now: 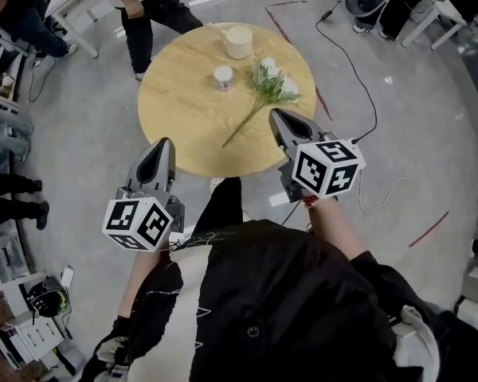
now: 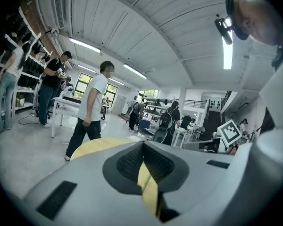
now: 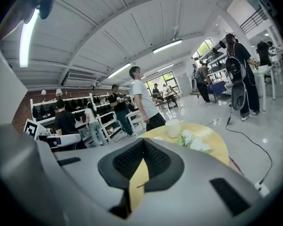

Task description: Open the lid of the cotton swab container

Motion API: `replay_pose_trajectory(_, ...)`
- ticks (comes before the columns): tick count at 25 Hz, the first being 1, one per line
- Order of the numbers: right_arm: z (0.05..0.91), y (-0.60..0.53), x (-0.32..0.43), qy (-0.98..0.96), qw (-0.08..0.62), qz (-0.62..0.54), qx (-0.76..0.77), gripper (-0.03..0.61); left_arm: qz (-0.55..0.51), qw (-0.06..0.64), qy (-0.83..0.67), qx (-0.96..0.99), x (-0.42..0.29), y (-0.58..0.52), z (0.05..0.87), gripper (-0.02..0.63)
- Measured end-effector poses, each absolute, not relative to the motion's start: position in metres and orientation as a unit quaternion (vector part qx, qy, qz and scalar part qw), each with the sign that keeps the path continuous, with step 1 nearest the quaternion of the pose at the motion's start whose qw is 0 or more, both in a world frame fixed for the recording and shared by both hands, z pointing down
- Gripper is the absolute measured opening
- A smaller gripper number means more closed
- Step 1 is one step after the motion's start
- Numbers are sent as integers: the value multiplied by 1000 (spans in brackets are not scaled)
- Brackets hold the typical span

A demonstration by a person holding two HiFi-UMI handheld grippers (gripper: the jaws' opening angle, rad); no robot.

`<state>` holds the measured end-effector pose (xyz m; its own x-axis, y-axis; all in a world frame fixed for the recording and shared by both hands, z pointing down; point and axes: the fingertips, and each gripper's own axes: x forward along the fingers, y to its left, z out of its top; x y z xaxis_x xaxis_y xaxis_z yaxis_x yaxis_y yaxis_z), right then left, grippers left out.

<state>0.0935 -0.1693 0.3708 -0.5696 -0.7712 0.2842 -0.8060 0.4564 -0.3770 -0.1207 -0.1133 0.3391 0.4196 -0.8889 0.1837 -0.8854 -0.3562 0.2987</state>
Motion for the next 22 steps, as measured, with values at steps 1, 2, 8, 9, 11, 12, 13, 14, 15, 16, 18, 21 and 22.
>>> replay_pose_trajectory(1, 373, -170, 98, -850, 37, 243, 466, 6, -3, 179, -537, 824, -118, -116, 340, 9)
replay_pose_trajectory(2, 374, -171, 102, -848, 37, 245, 469, 6, -3, 180, -535, 826, -115, -119, 340, 9)
replay_pose_trajectory(8, 387, -186, 118, -830, 38, 258, 493, 6, 10, 185, -520, 834, -105, -149, 352, 9)
replay_pose_trajectory(9, 388, -190, 121, -826, 40, 262, 497, 6, 11, 187, -519, 834, -104, -156, 353, 9)
replay_pose_trajectory(11, 391, -199, 128, -818, 41, 269, 506, 6, 10, 193, -517, 834, -101, -174, 357, 9)
replay_pose_trajectory(12, 393, -204, 131, -816, 40, 273, 508, 6, 7, 196, -515, 834, -99, -183, 359, 9)
replay_pose_trajectory(13, 394, -209, 134, -814, 39, 275, 510, 6, 3, 198, -513, 835, -96, -192, 361, 9)
replay_pose_trajectory(14, 397, -215, 137, -812, 37, 277, 512, 6, 0, 199, -510, 837, -92, -201, 365, 9)
replay_pose_trajectory(15, 399, -221, 141, -810, 36, 279, 515, 6, -1, 201, -507, 839, -87, -209, 369, 9)
replay_pose_trajectory(16, 402, -227, 146, -807, 35, 281, 518, 6, 0, 203, -504, 839, -83, -217, 374, 9)
replay_pose_trajectory(18, 407, -237, 156, -802, 35, 285, 524, 6, 10, 208, -499, 842, -74, -230, 384, 9)
replay_pose_trajectory(21, 414, -249, 169, -792, 35, 292, 535, 6, 34, 207, -495, 843, -69, -249, 397, 11)
replay_pose_trajectory(22, 417, -253, 172, -788, 34, 296, 538, 6, 40, 209, -495, 842, -69, -254, 402, 9)
